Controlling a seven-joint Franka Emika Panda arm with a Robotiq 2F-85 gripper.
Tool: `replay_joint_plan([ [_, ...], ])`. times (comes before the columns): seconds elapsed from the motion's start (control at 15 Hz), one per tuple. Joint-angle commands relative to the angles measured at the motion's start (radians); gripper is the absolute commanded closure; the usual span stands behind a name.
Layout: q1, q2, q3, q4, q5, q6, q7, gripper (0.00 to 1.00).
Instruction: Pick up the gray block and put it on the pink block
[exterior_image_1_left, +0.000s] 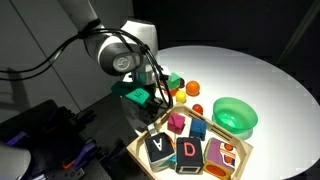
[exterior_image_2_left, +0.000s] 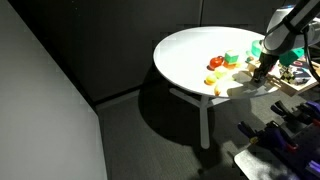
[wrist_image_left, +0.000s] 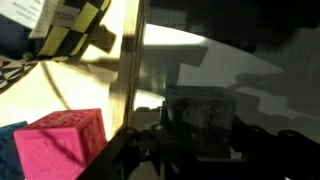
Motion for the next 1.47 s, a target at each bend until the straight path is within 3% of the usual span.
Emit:
replay_joint_plan([
  [0.0, 0.012, -0.036, -0.021, 0.006, -0.039, -0.039, 0.049, 0.73],
  [0.8, -0.049, -0.190, -0.018, 0.014, 0.024, -0.226, -0.004, 0.74],
  [1.4, -0.112, -0.221, -0.047, 0.063, 0.118, -0.266, -0.044, 0.74],
])
